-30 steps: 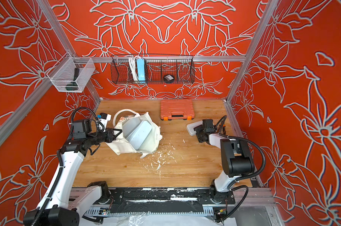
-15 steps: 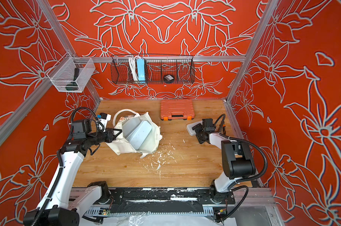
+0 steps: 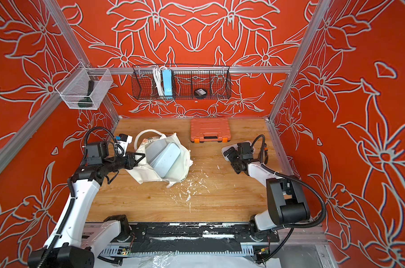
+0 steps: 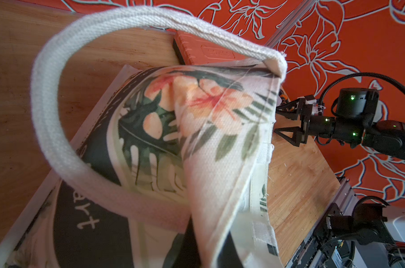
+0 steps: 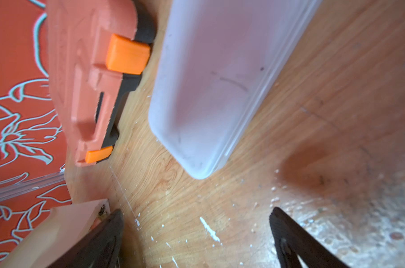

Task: Take out the pencil case from the canvas bag
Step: Place the pencil case at the center of the board.

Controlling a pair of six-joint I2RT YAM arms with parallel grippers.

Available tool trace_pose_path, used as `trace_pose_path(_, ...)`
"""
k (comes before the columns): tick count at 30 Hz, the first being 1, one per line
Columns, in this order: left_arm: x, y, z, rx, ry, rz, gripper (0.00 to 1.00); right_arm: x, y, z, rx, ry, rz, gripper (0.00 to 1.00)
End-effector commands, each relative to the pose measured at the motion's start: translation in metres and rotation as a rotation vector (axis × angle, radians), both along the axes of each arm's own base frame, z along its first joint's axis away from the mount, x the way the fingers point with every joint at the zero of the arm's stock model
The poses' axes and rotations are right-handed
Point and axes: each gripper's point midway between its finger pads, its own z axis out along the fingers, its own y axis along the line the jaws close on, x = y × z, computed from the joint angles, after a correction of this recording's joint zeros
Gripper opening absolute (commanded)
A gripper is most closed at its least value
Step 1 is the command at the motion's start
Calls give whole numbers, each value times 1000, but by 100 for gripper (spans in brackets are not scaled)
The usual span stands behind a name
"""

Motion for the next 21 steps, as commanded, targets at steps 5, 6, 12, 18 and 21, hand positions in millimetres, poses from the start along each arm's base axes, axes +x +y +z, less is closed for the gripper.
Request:
trace_pose_path(5,-5,1,-12,5,43,-1,0,-27,10,8,-64,-27,37,98)
trace_pose_path(6,-4,2,-12,7,42,1,0,-29,13,12,-68,-41,46,98)
trace_pose_path(12,-4,2,-13,3,40,3,0,-42,41,52,-71,-177,119,98)
trace_pose_path(18,-4,4,-12,15,25,15,0,-58,64,85,-78,-279,173,98)
trace_pose_path(21,-4,4,-13,20,25,19,0,-66,72,96,-81,-305,187,98)
